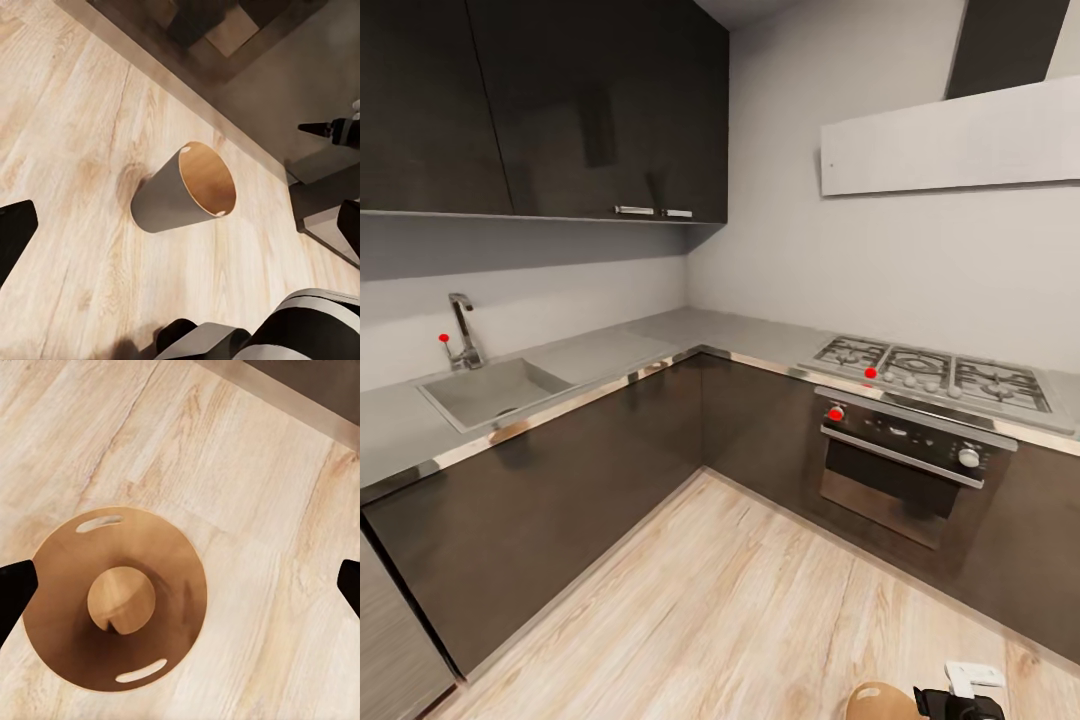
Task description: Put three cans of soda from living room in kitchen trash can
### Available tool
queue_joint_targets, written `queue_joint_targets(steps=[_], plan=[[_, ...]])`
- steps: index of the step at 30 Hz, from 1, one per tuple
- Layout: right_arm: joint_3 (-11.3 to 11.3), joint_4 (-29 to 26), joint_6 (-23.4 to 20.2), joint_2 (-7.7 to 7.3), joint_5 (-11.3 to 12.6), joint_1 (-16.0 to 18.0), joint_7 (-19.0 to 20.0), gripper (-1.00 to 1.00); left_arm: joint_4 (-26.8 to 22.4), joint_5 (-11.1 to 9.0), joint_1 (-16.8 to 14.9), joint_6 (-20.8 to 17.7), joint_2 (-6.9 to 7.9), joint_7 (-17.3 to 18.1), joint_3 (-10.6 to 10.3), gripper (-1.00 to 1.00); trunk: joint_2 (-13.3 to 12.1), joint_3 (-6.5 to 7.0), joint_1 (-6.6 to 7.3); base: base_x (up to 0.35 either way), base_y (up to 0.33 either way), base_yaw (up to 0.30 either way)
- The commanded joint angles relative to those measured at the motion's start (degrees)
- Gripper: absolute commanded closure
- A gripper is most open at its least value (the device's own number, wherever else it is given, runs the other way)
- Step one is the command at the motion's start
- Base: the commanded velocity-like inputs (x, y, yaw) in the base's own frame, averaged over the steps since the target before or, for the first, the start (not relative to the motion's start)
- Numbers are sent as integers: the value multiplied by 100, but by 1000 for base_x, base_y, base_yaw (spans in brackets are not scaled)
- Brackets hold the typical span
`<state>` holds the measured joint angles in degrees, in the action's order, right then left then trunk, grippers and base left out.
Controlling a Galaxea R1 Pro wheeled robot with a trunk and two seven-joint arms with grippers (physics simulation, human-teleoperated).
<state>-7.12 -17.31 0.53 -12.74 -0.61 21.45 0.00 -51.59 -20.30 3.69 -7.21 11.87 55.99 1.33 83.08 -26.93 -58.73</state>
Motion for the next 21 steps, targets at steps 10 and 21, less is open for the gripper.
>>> queue_joint_targets(steps=[10, 21], plan=[[0, 0, 0, 0, 0, 0, 0, -100, 0, 0, 0, 0, 0, 0, 3, -100, 0, 0, 0, 0, -17, 0], [0, 0, 0, 0, 2, 0, 0, -100, 0, 0, 0, 0, 0, -2, 0, -100, 0, 0, 0, 45, -213, 0]])
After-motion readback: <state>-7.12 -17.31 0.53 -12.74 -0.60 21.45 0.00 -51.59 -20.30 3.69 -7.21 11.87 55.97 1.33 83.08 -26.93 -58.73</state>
